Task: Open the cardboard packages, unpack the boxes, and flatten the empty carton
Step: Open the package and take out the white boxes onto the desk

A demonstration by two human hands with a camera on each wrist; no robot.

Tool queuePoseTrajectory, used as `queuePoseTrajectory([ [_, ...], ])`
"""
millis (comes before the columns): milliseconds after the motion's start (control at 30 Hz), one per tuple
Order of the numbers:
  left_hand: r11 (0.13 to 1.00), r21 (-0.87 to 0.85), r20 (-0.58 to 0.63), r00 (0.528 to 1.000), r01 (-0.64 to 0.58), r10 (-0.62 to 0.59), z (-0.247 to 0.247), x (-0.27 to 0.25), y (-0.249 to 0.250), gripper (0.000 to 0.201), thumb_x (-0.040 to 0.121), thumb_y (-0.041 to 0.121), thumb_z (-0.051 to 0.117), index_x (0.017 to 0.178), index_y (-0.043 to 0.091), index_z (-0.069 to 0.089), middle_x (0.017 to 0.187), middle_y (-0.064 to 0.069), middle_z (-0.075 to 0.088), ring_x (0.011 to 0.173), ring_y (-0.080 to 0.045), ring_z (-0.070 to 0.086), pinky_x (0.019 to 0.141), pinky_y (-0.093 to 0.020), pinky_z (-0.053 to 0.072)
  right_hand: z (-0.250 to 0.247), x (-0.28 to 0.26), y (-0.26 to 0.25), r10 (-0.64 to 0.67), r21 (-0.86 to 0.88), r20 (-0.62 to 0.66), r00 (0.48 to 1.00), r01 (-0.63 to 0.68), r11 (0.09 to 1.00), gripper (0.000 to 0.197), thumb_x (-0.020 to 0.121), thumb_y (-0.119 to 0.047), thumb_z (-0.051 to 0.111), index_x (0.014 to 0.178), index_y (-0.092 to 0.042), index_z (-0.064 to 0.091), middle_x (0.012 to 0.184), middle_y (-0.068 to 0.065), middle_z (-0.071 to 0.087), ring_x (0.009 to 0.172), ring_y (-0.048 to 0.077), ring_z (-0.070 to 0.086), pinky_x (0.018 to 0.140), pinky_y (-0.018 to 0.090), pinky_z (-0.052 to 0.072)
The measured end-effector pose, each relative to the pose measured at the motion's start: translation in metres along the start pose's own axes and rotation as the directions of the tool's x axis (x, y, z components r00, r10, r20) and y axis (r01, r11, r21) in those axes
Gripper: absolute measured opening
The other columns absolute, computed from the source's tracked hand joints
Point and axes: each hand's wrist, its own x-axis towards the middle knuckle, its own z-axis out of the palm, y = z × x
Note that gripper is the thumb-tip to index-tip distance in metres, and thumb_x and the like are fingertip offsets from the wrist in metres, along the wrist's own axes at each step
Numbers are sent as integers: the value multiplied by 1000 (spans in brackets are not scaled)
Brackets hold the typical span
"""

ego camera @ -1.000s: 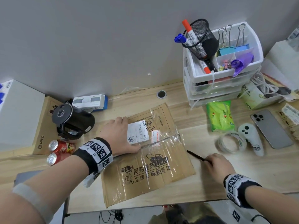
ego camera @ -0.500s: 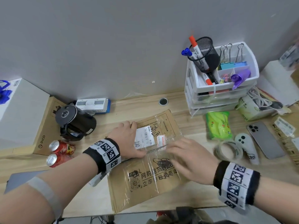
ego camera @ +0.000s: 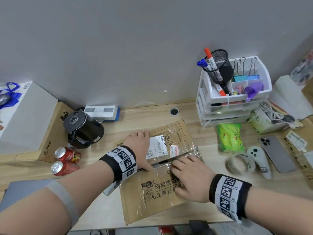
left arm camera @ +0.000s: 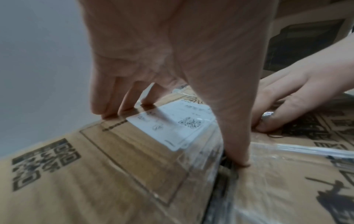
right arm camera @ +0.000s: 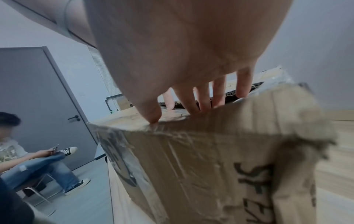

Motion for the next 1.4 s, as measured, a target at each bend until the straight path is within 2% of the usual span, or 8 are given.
queuePoseTrajectory([
  [300,955,-253,113,975,-157,190,-31,-2,-34,78,67,68,66,127,19,51,92,7,60,79,-9,59,67,-26,56,0,-9,-2,43,113,-72,997,-35,993,64,80,-63,48,128,-21,53,137,1,52,125,25,49,109,45,38],
  [433,948,-266,56,979,-176,197,-46,-12,-50,23,79,51,62,72,32,51,67,10,51,60,-7,47,57,-28,43,-16,0,8,76,102,31,997,-79,992,104,65,-76,57,147,-16,30,153,3,36,144,26,27,119,55,15],
  [567,933,-340,-70,993,-115,97,-61,-15,-66,36,96,33,52,61,27,48,63,9,50,61,-15,51,61,-29,41,-40,12,14,100,43,231,968,-113,993,117,51,-73,76,143,-16,30,136,2,47,127,24,39,116,60,14],
  [700,928,-373,-139,989,-9,-46,-56,-10,-98,28,102,37,50,86,15,54,79,1,57,80,-24,58,69,-34,41,-58,13,8,99,-50,224,970,-89,995,90,48,-64,84,117,-18,47,119,2,51,113,23,42,111,54,26],
  [1067,832,-313,3,876,458,-482,16,-23,-149,49,92,27,61,131,4,44,131,-21,50,119,-38,52,96,-44,49,-70,-46,57,49,-159,-255,966,-92,983,43,43,2,51,79,-22,49,80,-2,58,78,27,59,67,39,48],
  [1167,864,-208,42,887,459,-461,35,-35,-140,65,84,35,71,133,6,41,128,-15,44,120,-33,49,95,-40,50,-44,-74,77,125,-170,-34,992,-129,977,56,41,-4,64,88,-27,45,90,-6,49,82,20,53,64,32,45],
  [1300,794,-473,325,914,381,-245,58,-37,-111,66,83,64,58,126,14,59,114,-4,65,100,-21,64,84,-31,53,-11,-86,76,184,89,359,915,-229,969,70,79,-22,58,142,-35,30,140,-13,30,122,7,44,98,23,41],
  [1400,634,-635,380,893,441,-240,62,-35,-89,90,63,97,44,114,24,64,105,3,73,93,-18,70,92,-35,55,2,-67,60,347,537,339,874,-483,692,78,85,-53,61,150,-31,24,146,-7,40,120,6,54,99,22,43],
])
